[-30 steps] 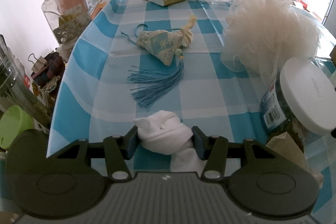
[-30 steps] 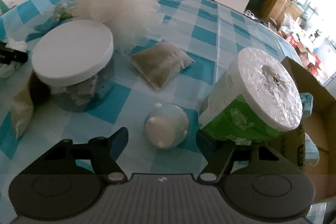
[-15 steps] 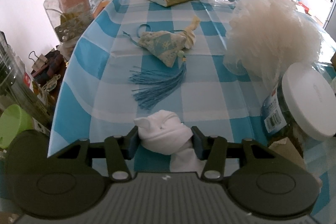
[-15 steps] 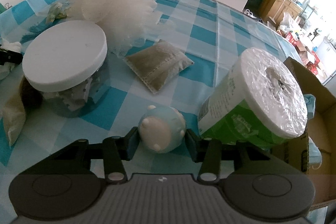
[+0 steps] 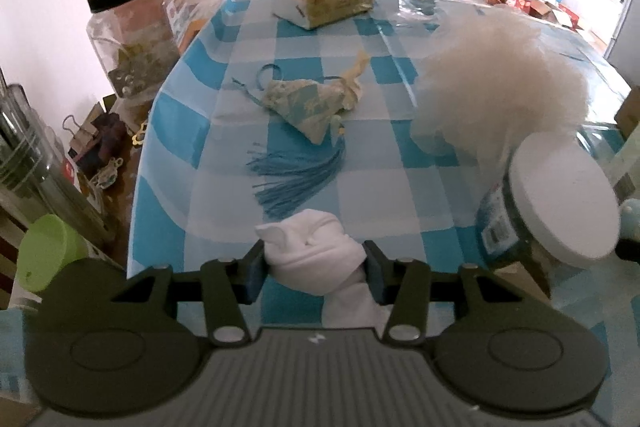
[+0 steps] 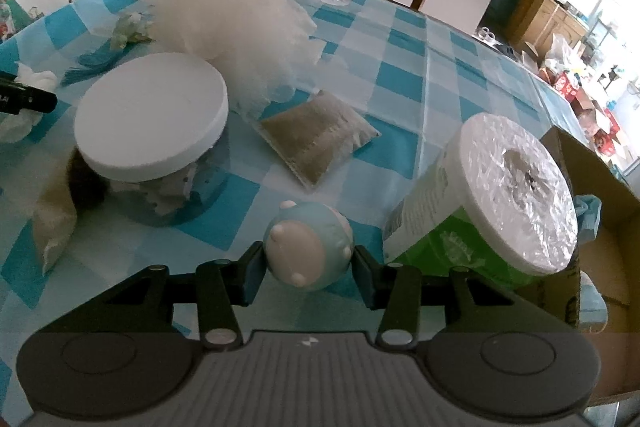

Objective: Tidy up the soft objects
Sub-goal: 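Grasp the white knotted cloth with the left tool while the right tool grasps the small toy, then carry the cloth and toy into the cardboard box and release both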

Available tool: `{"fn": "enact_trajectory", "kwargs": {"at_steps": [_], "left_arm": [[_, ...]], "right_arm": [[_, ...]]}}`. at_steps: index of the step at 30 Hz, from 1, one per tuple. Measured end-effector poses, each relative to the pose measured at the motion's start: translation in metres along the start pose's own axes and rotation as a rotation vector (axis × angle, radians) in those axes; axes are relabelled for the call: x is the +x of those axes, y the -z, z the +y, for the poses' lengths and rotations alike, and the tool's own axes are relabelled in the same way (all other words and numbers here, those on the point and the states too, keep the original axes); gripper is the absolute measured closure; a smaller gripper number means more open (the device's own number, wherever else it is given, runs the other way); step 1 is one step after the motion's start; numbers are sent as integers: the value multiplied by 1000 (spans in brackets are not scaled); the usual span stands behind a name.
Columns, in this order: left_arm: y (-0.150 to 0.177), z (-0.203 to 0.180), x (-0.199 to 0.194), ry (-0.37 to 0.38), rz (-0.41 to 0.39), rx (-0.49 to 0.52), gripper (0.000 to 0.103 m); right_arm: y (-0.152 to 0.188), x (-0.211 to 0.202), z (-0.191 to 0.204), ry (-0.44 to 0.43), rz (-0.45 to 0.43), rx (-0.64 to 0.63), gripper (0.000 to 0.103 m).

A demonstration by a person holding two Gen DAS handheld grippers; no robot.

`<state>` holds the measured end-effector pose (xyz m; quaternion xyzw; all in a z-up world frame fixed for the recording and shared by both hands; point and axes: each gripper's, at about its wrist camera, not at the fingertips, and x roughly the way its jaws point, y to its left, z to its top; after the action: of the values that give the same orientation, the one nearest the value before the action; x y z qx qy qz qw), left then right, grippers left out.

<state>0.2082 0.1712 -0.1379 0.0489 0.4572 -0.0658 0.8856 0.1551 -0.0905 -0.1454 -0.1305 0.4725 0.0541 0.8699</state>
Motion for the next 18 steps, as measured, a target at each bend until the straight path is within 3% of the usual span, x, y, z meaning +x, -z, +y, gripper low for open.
{"fn": "enact_trajectory", "kwargs": {"at_steps": [10,18], "left_arm": [[2,-27,-36,67,9,95,55],[10,-79,-69,175,36,223,55]], "right_arm": [[0,-22,-1,-56,-26,-52,51],[6,-46,-13,-115,-33,-71,51]]}}
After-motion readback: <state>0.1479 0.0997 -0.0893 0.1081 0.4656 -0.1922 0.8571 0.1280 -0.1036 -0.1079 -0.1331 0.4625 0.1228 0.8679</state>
